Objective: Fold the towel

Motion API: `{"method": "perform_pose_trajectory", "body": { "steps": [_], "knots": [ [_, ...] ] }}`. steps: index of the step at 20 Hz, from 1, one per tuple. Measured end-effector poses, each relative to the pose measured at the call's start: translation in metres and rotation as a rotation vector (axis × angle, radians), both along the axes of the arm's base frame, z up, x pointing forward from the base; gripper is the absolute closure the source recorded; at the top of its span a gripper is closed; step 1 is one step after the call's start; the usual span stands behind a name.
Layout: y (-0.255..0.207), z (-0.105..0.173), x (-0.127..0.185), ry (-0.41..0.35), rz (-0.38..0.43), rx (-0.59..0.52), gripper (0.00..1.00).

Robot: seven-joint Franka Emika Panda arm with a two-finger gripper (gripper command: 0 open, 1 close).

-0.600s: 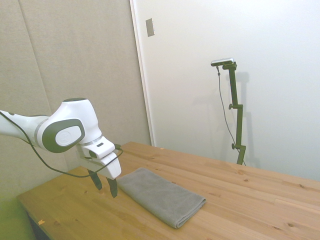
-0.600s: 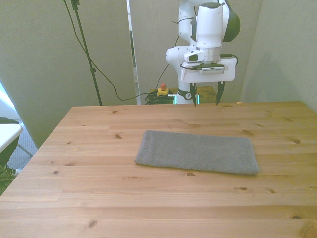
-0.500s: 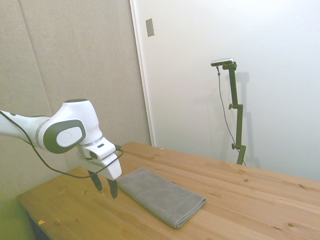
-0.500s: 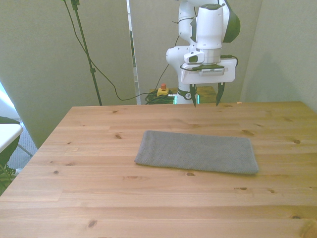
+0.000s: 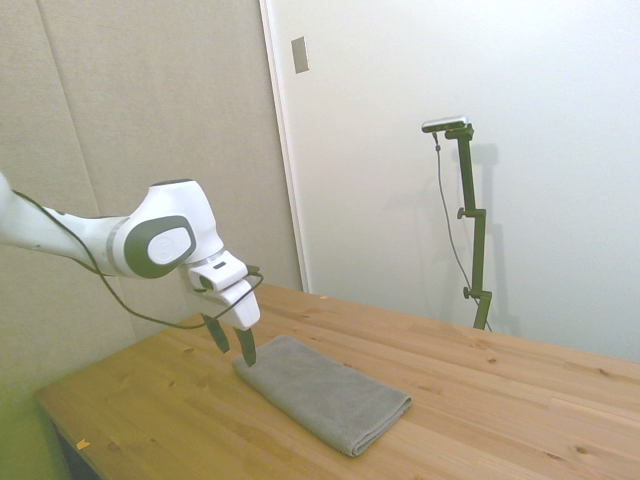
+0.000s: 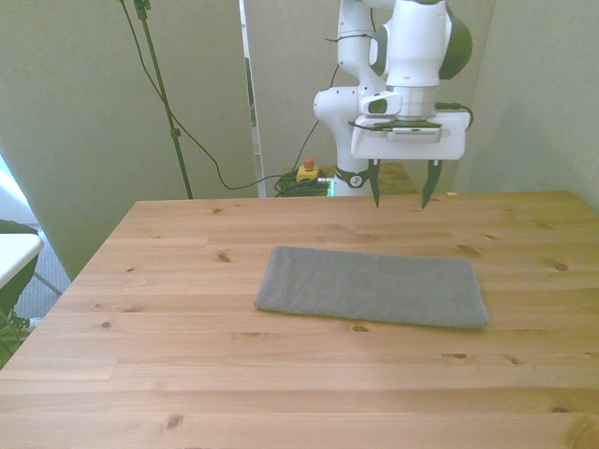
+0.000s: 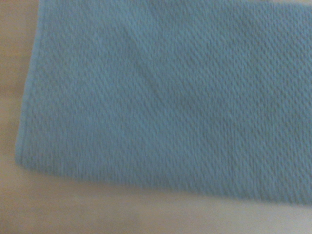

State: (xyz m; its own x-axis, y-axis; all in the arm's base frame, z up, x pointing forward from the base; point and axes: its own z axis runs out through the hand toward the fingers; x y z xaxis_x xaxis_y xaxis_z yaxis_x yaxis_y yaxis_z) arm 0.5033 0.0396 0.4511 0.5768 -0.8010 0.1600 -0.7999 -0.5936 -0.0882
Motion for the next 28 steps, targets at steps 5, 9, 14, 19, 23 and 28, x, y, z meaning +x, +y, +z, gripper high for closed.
{"method": "perform_pose_trajectory", "body": {
  "steps": [5, 9, 14, 19, 23, 28],
  "knots": [
    [0.056, -0.007, 0.065, 0.071, -0.058, -0.166, 0.0],
    [0.117, -0.014, 0.094, 0.066, -0.086, -0.358, 0.0],
    [0.157, -0.044, 0.11, 0.098, -0.11, -0.508, 0.0],
    [0.176, -0.073, 0.121, 0.117, -0.149, -0.556, 0.0],
    [0.184, -0.098, 0.133, 0.163, -0.172, -0.522, 0.0],
    [0.182, -0.106, 0.14, 0.181, -0.194, -0.516, 0.0]
  ]
}}
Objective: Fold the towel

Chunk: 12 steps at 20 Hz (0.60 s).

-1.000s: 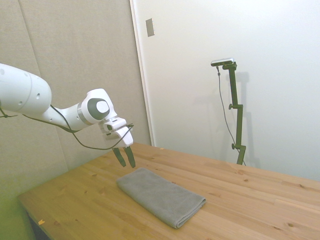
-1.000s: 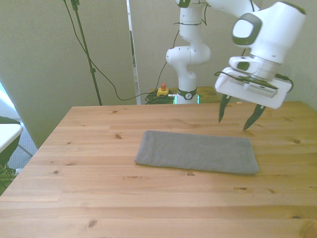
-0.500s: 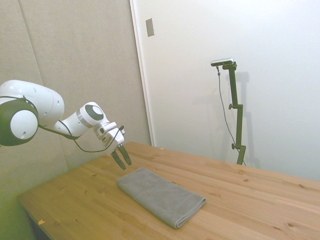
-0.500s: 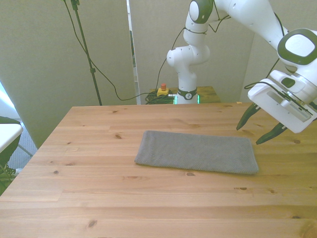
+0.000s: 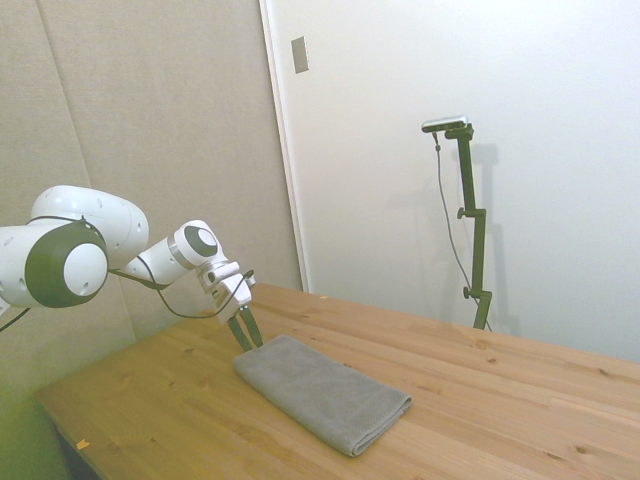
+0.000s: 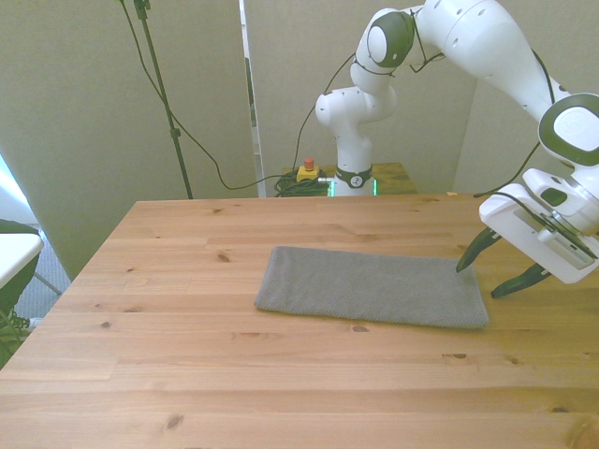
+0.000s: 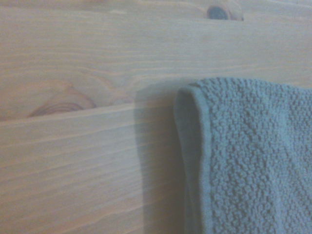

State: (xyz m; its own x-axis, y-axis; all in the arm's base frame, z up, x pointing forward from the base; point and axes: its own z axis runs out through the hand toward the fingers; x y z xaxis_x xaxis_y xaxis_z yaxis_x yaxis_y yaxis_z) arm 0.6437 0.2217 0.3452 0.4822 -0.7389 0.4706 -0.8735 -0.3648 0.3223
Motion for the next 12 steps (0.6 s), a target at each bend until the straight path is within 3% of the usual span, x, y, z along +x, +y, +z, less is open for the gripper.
{"method": "perform_pose_trajectory", "body": {
  "steps": [5, 6, 12],
  "knots": [
    [-0.022, -0.003, 0.003, 0.013, -0.032, -0.033, 0.0],
    [-0.027, -0.004, 0.003, 0.018, -0.032, -0.043, 1.0],
    [-0.034, -0.005, 0.002, 0.017, -0.015, -0.06, 1.0]
  ]
}}
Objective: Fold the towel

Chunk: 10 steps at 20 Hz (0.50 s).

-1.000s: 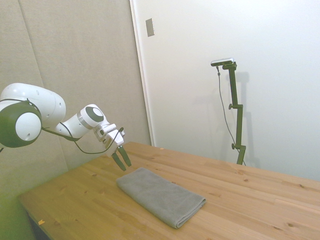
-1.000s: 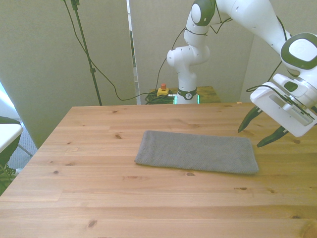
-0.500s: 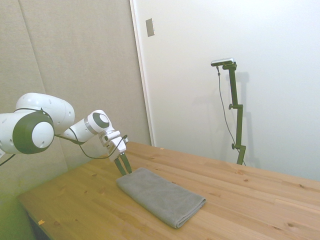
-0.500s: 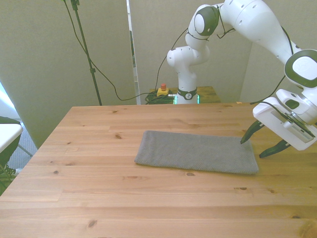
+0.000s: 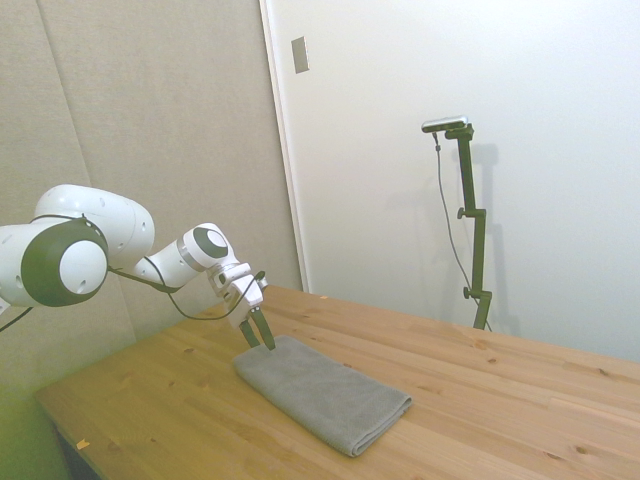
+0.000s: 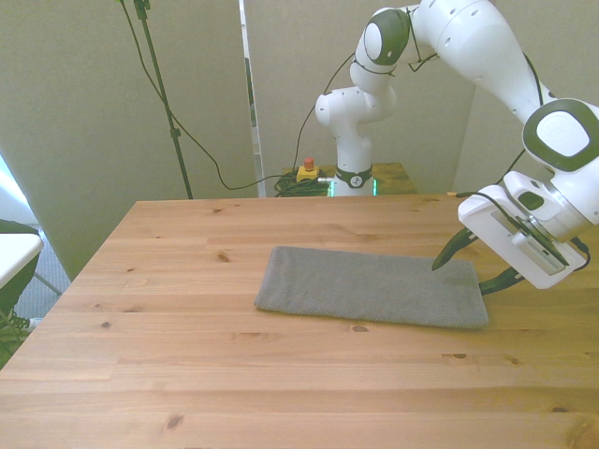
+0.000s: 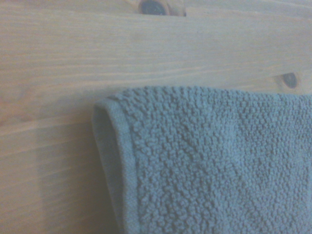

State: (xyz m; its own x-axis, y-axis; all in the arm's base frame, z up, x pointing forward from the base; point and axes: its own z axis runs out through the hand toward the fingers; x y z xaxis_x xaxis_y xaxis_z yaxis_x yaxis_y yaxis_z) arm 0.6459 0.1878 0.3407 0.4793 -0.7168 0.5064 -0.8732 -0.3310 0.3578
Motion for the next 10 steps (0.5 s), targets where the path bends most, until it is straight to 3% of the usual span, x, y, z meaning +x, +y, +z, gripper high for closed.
{"method": "perform_pose_trajectory", "body": {
  "steps": [10],
  "knots": [
    [-0.0015, -0.0021, -0.0052, -0.001, 0.012, 0.007, 1.0]
  ]
}}
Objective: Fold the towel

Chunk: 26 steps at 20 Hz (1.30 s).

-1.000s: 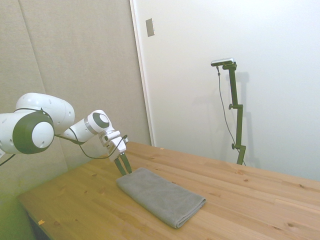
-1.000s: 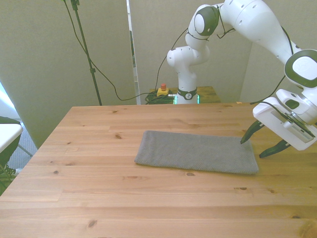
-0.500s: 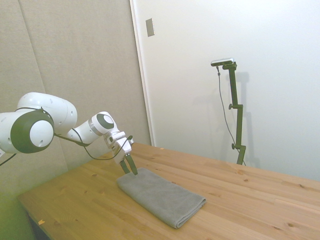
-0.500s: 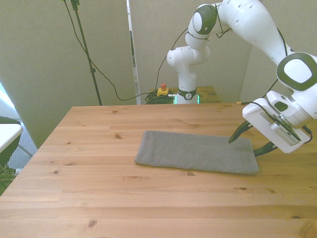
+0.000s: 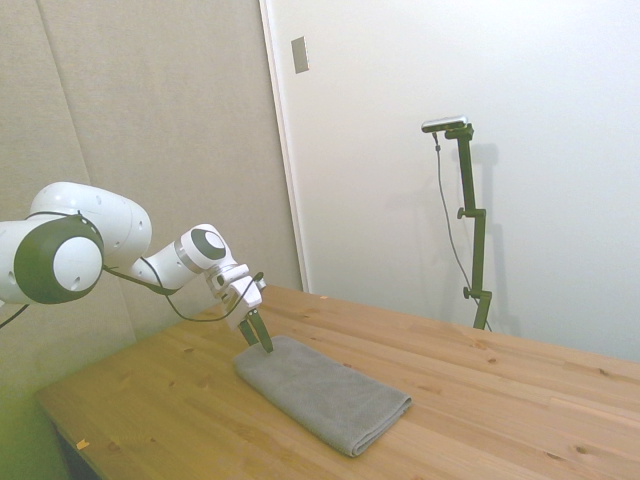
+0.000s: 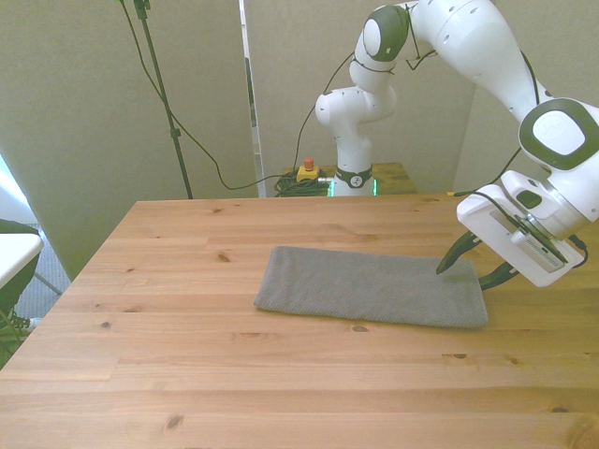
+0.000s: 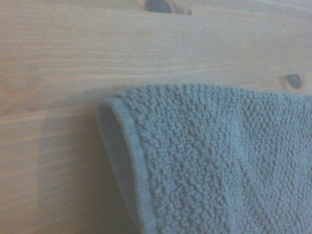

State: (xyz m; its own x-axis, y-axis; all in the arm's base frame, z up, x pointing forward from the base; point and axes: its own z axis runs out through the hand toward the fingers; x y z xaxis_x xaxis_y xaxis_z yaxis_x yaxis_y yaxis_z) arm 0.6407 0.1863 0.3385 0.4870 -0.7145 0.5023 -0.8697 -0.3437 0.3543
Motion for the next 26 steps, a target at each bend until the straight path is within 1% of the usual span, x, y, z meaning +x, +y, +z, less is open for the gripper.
{"method": "perform_pose_trajectory", "body": {
  "steps": [10, 17, 20, 22, 26],
  "knots": [
    [-0.005, 0.003, -0.004, -0.016, 0.011, 0.015, 1.0],
    [-0.008, 0.013, -0.006, -0.027, 0.007, 0.018, 1.0],
    [-0.01, 0.026, -0.008, -0.046, 0.009, 0.026, 1.0],
    [-0.013, 0.039, -0.012, -0.064, 0.014, 0.035, 1.0],
    [-0.029, 0.076, -0.023, -0.108, 0.014, 0.059, 1.0]
  ]
}}
